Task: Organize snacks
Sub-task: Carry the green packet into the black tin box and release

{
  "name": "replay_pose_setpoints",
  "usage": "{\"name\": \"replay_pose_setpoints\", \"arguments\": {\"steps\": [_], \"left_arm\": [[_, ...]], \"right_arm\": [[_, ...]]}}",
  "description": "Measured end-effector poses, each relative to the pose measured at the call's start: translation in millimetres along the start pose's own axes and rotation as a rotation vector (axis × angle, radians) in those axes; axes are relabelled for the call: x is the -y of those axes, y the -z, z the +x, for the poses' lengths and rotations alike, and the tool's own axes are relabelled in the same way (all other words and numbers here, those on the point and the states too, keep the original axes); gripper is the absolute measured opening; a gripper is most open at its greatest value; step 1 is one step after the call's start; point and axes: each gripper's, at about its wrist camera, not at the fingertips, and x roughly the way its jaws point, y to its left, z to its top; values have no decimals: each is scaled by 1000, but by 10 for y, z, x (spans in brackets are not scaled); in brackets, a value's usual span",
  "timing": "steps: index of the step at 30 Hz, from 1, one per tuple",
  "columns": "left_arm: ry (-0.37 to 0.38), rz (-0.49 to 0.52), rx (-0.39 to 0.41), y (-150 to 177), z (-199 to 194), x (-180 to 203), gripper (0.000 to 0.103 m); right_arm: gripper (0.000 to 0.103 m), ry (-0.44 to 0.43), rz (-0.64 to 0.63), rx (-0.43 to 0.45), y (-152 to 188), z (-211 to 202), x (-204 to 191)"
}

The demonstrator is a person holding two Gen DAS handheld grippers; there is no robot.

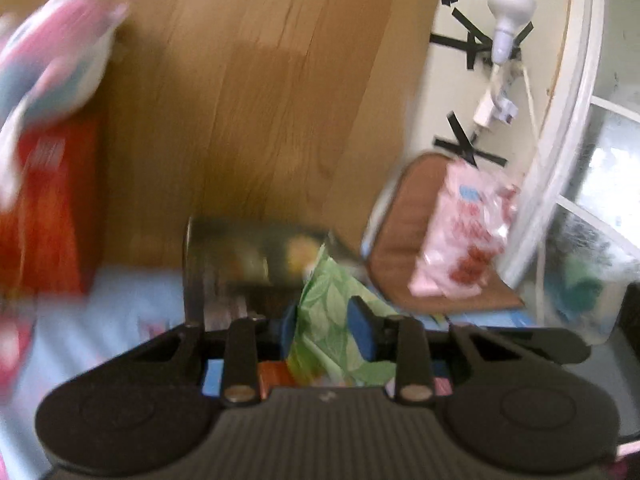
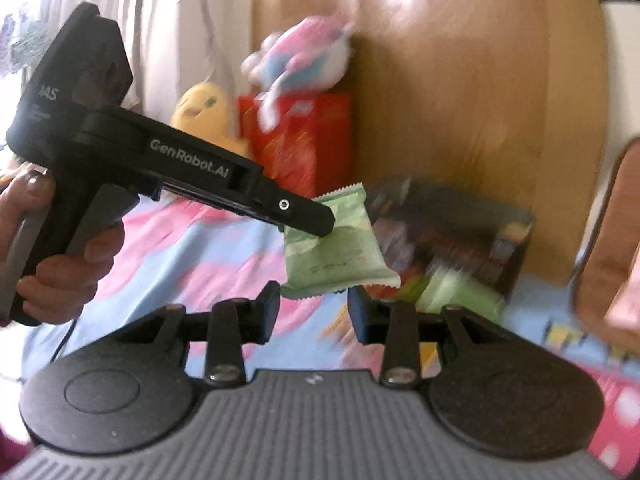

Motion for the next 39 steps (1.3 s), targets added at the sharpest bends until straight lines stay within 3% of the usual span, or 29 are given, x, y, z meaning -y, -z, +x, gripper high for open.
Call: {"name": "replay_pose_setpoints", "arguments": {"steps": [1, 3, 7, 11, 17, 21, 25, 26, 27, 28, 29, 30, 37, 39], "left_arm": [[-6, 9, 7, -167, 152, -31, 30], [-1, 37, -7, -429, 503, -83, 47], [-18, -12, -43, -441, 891, -244, 45], [40, -82, -8, -36, 643, -365, 46], [76, -156, -118, 361, 676, -373, 46], [104, -175, -165, 398, 856, -307, 46], [126, -165, -203, 394, 1130, -196, 46], [128, -165, -221, 418, 1207, -176, 40], [136, -166, -247, 456, 1287, -158, 26], [126, -161, -249, 484, 1313, -132, 25], [124, -154, -239, 485, 1289, -111, 20], [133, -151, -229, 480, 1222, -101, 20], [156, -176, -146, 567, 427, -194, 20], [132, -141, -101, 673, 169, -172, 21]], "right_arm": [[40, 13, 9, 9, -112, 95, 106], [40, 48, 26, 13, -340, 352, 336], [52, 194, 67, -68, -432, 799, 805], [51, 153, 181, -43, -48, 439, 1034], [51, 142, 251, -140, 505, 233, 1132], [52, 122, 277, -169, 508, 314, 1197], [53, 104, 215, -211, 535, 424, 1140], [53, 96, 209, -219, 534, 462, 1141], [55, 82, 208, -230, 536, 527, 1152], [55, 67, 216, -247, 546, 594, 1160], [52, 69, 212, -233, 548, 594, 1151], [31, 76, 210, -228, 523, 576, 1118], [21, 40, 138, -114, 321, 88, 659], [21, 12, 112, -93, 315, -20, 476]]}}
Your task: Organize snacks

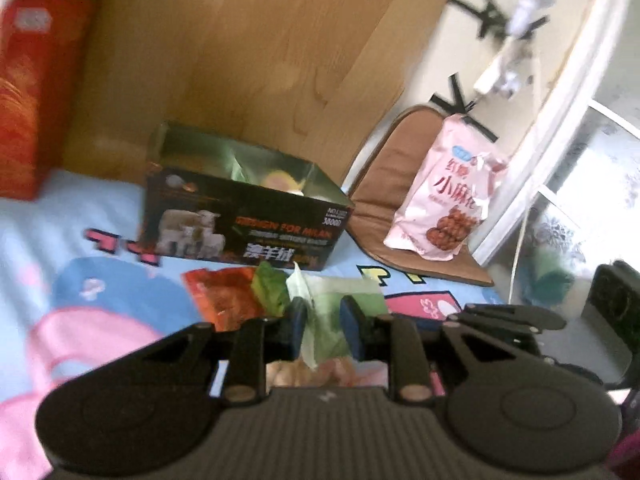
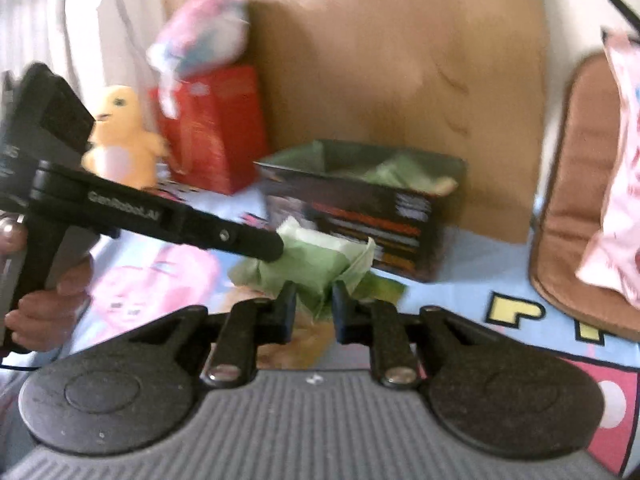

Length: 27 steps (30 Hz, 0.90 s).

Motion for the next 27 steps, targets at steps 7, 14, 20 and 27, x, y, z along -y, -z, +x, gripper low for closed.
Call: {"name": "replay_pose_setpoints", "arguments": {"steps": [7, 14, 20, 27], "left_arm": [[-94, -52, 7, 413, -586, -58, 21], [-131, -80, 6, 593, -836, -170, 27], [-119, -127, 20, 676, -1037, -343, 33], [-86, -161, -25, 777, -919, -404, 33]], "right_arm": [[21, -160, -29, -85, 234, -37, -636], [23, -168, -129, -143, 431, -78, -1007], [41, -97, -164, -152, 556, -248, -1038], [41, -70, -157, -174, 646, -132, -1126]]}}
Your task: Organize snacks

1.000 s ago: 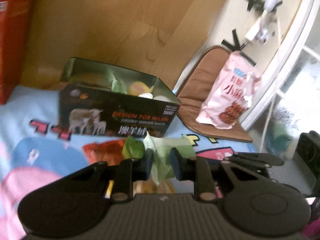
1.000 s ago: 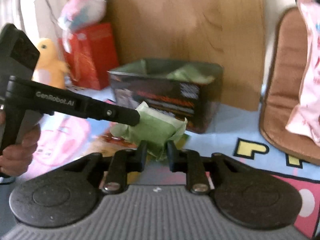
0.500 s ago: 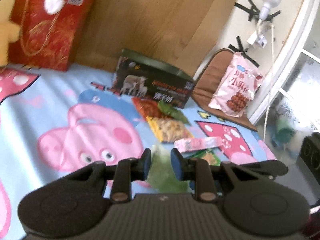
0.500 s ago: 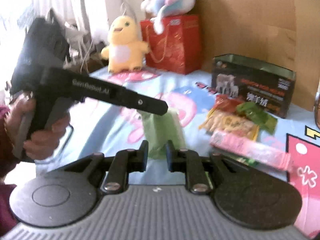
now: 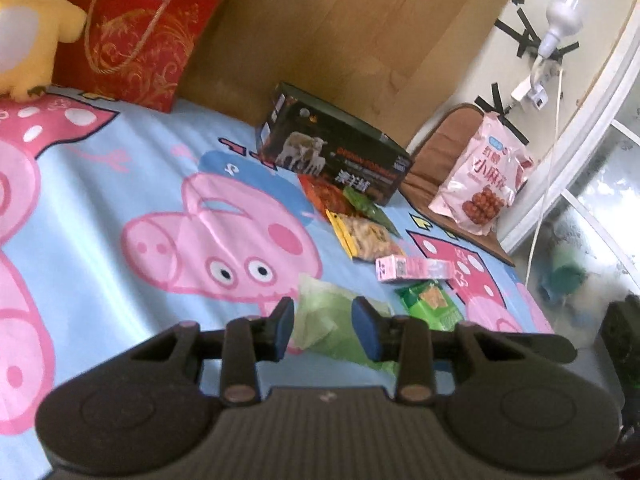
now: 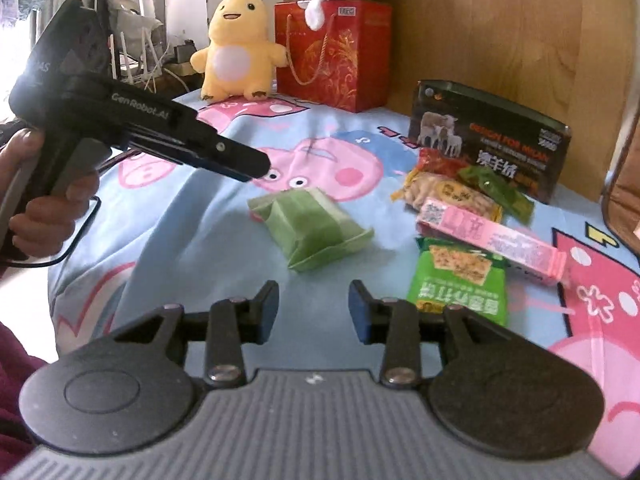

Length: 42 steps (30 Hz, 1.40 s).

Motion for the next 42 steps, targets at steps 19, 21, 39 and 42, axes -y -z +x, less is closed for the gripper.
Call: {"name": "replay_pose_setpoints", "arguments": {"steps": [19, 21, 39, 42], "left_arm": [[41, -84, 134, -834, 126, -114, 36], [43, -112, 151, -808, 57, -214, 44], [44, -116, 9, -460, 395, -335, 20], [3, -85, -41, -418, 570, -320, 14]], "right_arm": [[10, 98, 132, 172, -890, 595, 442], [11, 154, 155, 158, -976, 699, 580], [20, 44, 160, 35, -520, 414, 518], [20, 128, 33, -17, -501, 551, 376]]}}
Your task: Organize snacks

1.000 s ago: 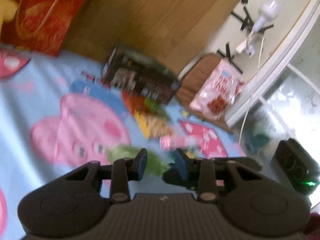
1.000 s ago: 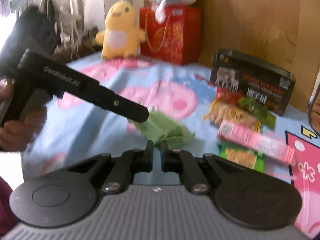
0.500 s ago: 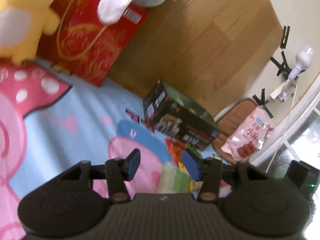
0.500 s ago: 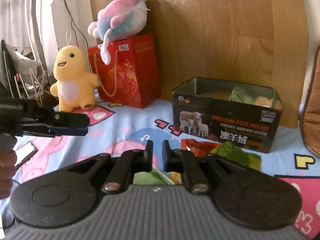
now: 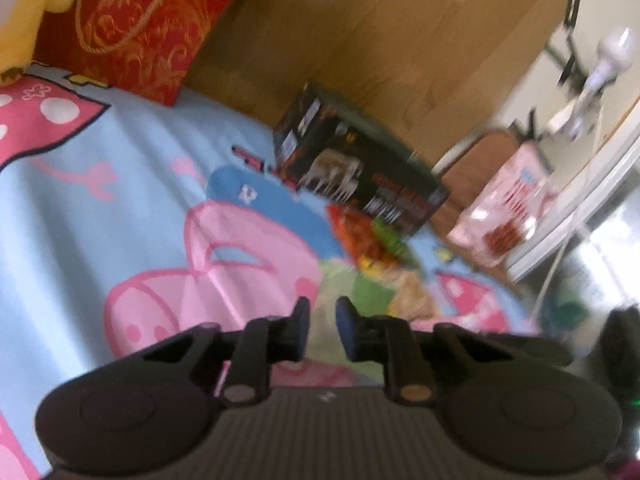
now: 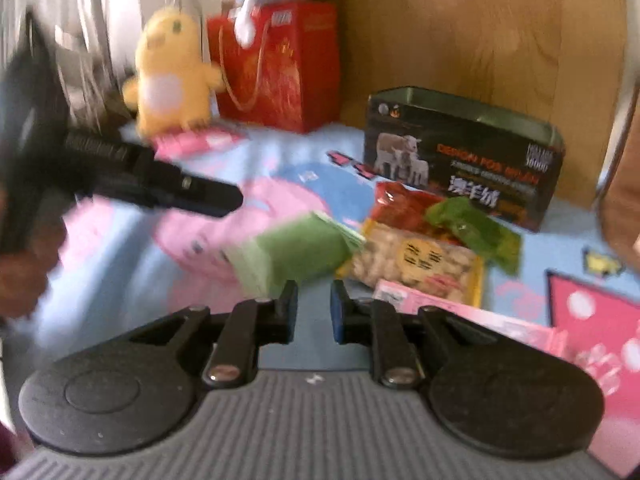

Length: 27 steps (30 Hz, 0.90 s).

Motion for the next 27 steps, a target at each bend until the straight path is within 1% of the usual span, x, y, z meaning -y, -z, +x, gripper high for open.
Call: {"name": "replay_pose_setpoints", "arguments": {"steps": [1, 3, 5, 7, 9, 11, 14, 17, 19, 20, 22, 23, 24, 25, 26, 27], "left_arm": [[6, 10, 2, 22, 18, 7, 14], [-7, 21, 8, 28, -22, 14, 13], [13, -6, 2, 21, -68, -46, 10], [20, -36, 0, 16, -125, -143, 10], [6, -52, 9, -5, -176, -224, 10], [-32, -62, 23, -19, -238, -284, 11], [-65, -62, 48, -12, -378, -329, 12], [-104, -68, 92, 26, -601, -371, 12], [-97, -89, 118, 50, -743, -409, 12], [-89, -90, 132, 59, -800, -409, 12], [-80, -80, 152, 68, -858, -378, 12], [-77, -73, 157, 74, -861, -352, 17], [-74, -68, 158, 86, -844, -322, 22], [-76, -64, 150, 108, -805, -281, 23], [-75, -56, 136, 136, -763, -239, 23], [-70, -30, 127, 180, -723, -177, 24]], "right_arm": [[20, 7, -25, -10, 3, 50, -38], [20, 6, -44, 2, -39, 117, -90], [16, 4, -7, 35, -127, 134, -83], [14, -33, 54, 81, -243, 142, -22], [14, -93, 104, 119, -373, 166, 14], [15, -160, 147, 135, -499, 231, -7], [15, -287, 165, 123, -625, 363, -170], [15, -343, 142, 107, -669, 487, -328], [15, -368, 145, 133, -673, 443, -315], [15, -365, 152, 149, -662, 386, -271], [16, -332, 176, 175, -639, 247, -109], [18, -306, 192, 178, -611, 198, -40], [23, -265, 217, 174, -549, 121, 44], [26, -229, 243, 170, -478, 44, 112], [27, -201, 279, 170, -372, -48, 166], [28, -188, 323, 174, -239, -145, 195]]}}
